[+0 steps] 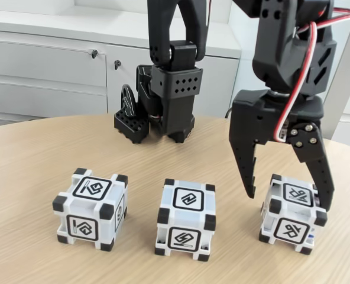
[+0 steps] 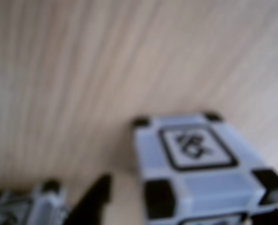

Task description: Stack cubes from left to right.

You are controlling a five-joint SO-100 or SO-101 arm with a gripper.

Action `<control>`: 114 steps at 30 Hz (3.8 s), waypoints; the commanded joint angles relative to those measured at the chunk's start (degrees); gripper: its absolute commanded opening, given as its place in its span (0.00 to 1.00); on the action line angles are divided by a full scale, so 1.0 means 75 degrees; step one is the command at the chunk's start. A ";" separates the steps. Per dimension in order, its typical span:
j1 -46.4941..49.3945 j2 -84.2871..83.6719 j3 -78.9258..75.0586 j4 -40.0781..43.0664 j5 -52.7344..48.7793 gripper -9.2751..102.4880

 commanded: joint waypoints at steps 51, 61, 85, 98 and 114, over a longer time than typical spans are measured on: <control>0.0035 0.1629 -0.0094 0.0059 0.1359 0.23; 0.0035 0.3035 -0.0094 0.0176 0.2684 0.24; 0.1734 0.4652 0.0023 0.0176 0.3328 0.23; 0.3469 0.4641 0.0047 0.0188 0.3129 0.22; 0.5016 0.4629 0.0527 0.0199 0.2203 0.21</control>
